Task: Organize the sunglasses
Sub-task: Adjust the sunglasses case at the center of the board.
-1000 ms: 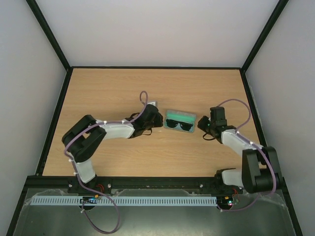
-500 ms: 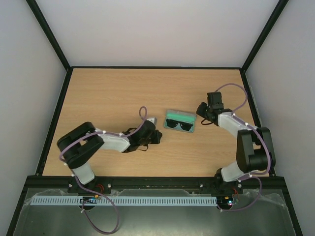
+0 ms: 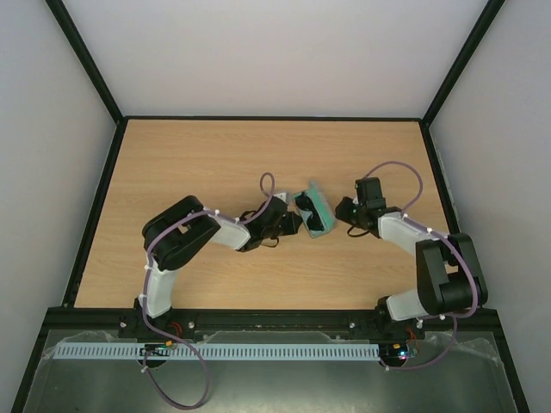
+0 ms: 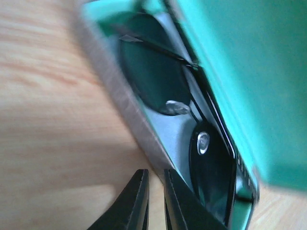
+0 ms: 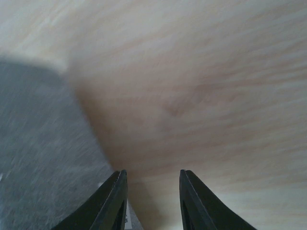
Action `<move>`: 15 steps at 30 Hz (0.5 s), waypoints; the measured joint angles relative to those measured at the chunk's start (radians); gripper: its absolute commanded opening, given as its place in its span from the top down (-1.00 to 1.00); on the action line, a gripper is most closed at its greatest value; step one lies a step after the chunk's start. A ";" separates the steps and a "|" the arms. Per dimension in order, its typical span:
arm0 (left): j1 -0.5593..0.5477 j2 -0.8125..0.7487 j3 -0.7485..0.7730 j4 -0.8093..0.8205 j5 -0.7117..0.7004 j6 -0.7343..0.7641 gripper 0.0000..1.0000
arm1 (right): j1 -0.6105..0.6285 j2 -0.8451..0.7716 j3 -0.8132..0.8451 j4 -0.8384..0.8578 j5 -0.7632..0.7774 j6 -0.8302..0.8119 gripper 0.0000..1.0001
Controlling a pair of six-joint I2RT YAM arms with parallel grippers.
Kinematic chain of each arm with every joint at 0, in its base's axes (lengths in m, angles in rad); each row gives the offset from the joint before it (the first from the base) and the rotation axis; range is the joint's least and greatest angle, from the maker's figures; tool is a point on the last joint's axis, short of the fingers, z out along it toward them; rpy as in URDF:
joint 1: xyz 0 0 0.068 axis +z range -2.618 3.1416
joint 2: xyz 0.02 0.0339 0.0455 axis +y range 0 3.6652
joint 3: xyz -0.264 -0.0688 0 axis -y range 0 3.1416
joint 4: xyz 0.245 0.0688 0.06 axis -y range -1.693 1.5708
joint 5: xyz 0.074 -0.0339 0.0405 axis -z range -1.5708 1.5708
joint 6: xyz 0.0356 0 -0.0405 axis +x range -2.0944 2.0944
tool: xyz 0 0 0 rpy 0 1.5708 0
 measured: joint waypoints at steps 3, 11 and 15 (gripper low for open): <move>0.030 0.016 0.028 -0.009 -0.001 0.008 0.74 | 0.056 -0.042 -0.054 -0.002 -0.001 0.001 0.37; 0.072 0.032 0.066 -0.040 -0.002 0.032 0.74 | 0.130 -0.151 -0.114 -0.043 0.041 0.015 0.36; 0.073 0.032 0.066 -0.040 0.000 0.037 0.74 | 0.129 -0.150 -0.052 -0.084 0.095 0.015 0.37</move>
